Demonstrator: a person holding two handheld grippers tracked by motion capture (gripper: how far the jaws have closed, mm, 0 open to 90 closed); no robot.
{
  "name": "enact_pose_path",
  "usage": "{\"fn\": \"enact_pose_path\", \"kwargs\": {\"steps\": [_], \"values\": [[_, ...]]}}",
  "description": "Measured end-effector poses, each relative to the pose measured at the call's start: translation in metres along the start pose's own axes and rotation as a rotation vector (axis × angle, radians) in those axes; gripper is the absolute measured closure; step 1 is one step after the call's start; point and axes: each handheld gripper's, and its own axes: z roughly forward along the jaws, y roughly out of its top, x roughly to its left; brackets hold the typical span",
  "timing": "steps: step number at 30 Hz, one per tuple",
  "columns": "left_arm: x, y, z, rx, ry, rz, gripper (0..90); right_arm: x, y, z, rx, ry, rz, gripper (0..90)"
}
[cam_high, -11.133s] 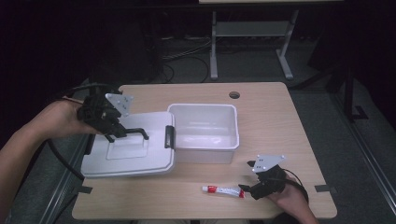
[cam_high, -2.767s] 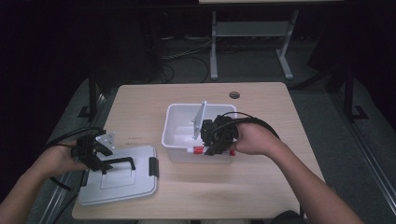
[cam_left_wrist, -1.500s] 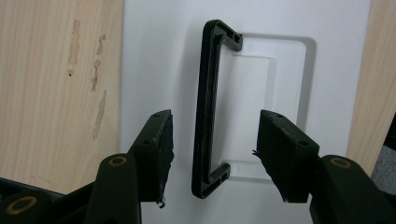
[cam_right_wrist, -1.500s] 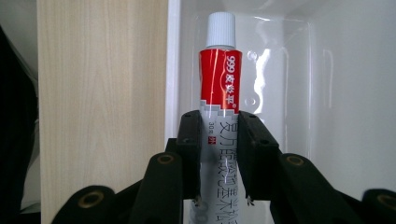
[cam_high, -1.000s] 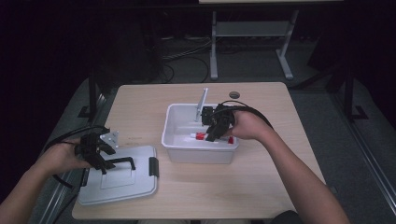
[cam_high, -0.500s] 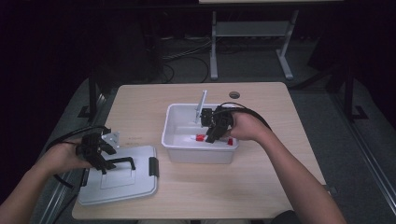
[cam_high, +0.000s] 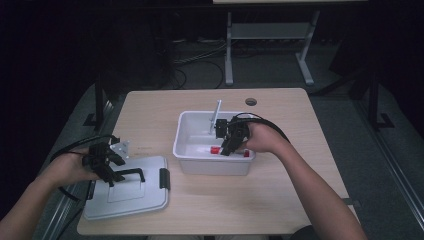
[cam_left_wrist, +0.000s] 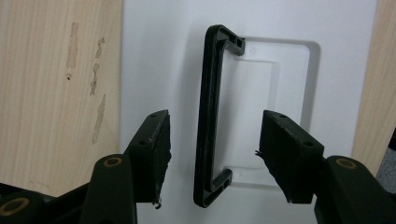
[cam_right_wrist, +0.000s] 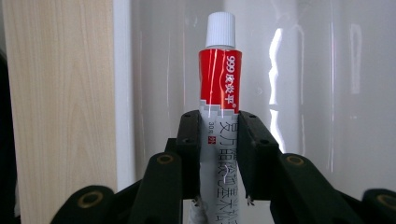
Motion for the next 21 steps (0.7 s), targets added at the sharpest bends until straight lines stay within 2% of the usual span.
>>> {"fn": "enact_pose_path", "kwargs": {"steps": [13,21], "values": [[-0.001,-0.001,0.0,0.0,-0.003,-0.006,41.9,-0.001,0.0,0.001,-0.02,-0.001,0.022,65.9],[0.0,-0.001,-0.001,0.004,-0.004,-0.007,41.9,0.002,-0.001,-0.011,-0.031,-0.009,0.034,61.3]]}}
